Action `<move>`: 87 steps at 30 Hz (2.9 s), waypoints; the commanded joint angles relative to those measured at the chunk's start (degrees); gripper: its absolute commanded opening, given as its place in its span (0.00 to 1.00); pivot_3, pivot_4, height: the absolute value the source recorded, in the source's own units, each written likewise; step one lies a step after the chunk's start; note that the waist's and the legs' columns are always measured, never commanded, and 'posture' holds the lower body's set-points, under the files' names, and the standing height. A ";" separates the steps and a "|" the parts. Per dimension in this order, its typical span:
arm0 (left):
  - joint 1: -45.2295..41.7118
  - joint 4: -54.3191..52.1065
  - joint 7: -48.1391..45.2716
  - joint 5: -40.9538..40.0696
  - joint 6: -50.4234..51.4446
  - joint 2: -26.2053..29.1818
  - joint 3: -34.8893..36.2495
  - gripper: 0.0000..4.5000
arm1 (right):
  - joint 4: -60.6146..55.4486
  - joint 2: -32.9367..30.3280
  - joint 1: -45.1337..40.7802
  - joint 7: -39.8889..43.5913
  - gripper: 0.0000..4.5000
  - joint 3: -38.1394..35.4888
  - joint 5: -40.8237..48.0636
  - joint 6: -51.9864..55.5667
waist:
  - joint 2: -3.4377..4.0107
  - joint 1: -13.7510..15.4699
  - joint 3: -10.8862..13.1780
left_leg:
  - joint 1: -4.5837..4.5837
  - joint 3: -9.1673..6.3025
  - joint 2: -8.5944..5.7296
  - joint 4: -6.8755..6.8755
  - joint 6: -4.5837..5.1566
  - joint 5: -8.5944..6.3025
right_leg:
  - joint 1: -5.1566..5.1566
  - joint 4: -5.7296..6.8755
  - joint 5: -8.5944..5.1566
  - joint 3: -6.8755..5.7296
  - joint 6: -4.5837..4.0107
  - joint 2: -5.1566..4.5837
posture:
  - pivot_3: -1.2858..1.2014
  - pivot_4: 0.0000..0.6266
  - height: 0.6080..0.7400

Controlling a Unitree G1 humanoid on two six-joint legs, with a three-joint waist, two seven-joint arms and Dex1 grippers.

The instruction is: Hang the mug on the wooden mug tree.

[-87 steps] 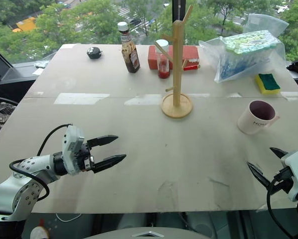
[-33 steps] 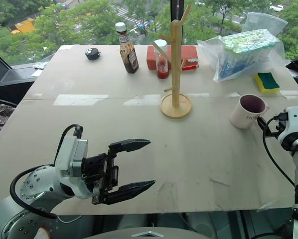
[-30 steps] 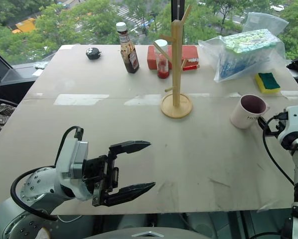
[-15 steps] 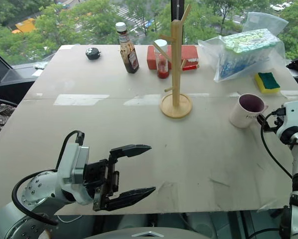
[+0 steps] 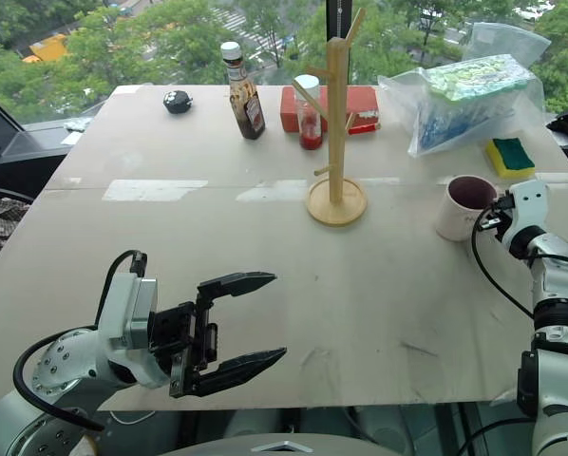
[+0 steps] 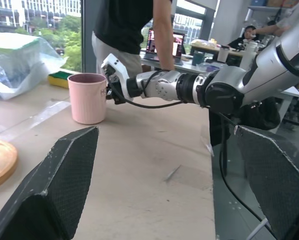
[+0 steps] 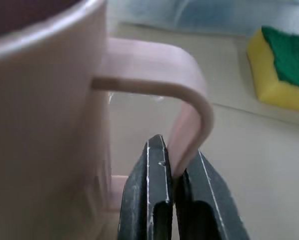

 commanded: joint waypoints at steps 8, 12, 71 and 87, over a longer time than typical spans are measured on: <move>1.52 1.66 6.39 0.74 -2.83 -5.28 2.65 1.00 | -24.89 0.09 7.25 4.04 0.02 0.87 3.14 0.23 | 0.13 -0.19 0.07 | -0.03 0.02 0.12 0.00 0.00 0.00 | -0.04 0.01 0.00 0.06 0.00 -0.10 | 0.52 0.24 1.00; -3.20 6.99 8.45 -0.03 -1.78 -5.58 5.10 1.00 | -38.48 0.56 8.25 4.20 0.02 2.34 5.51 7.47 | 0.15 -0.09 0.09 | 0.00 -0.01 0.17 -0.01 -0.01 0.00 | -0.05 0.05 0.01 0.04 0.00 -0.08 | 0.52 0.24 1.00; -6.52 22.05 0.81 1.75 -4.68 -9.47 10.24 1.00 | -36.02 -3.55 -10.98 23.73 0.76 8.65 3.87 21.74 | 0.07 0.16 0.20 | -0.52 -0.02 0.13 -0.15 0.04 -0.03 | -0.53 -0.01 0.02 -0.42 -0.03 -0.52 | 0.52 0.24 1.00; -7.39 25.59 2.05 10.10 1.56 -2.61 4.81 1.00 | -72.86 5.77 48.16 7.34 0.98 -7.52 9.92 23.14 | -0.01 -0.39 0.17 | -0.18 0.07 0.08 -0.16 0.04 -0.03 | -0.28 0.06 0.02 -0.20 0.01 -0.39 | 0.52 0.24 1.00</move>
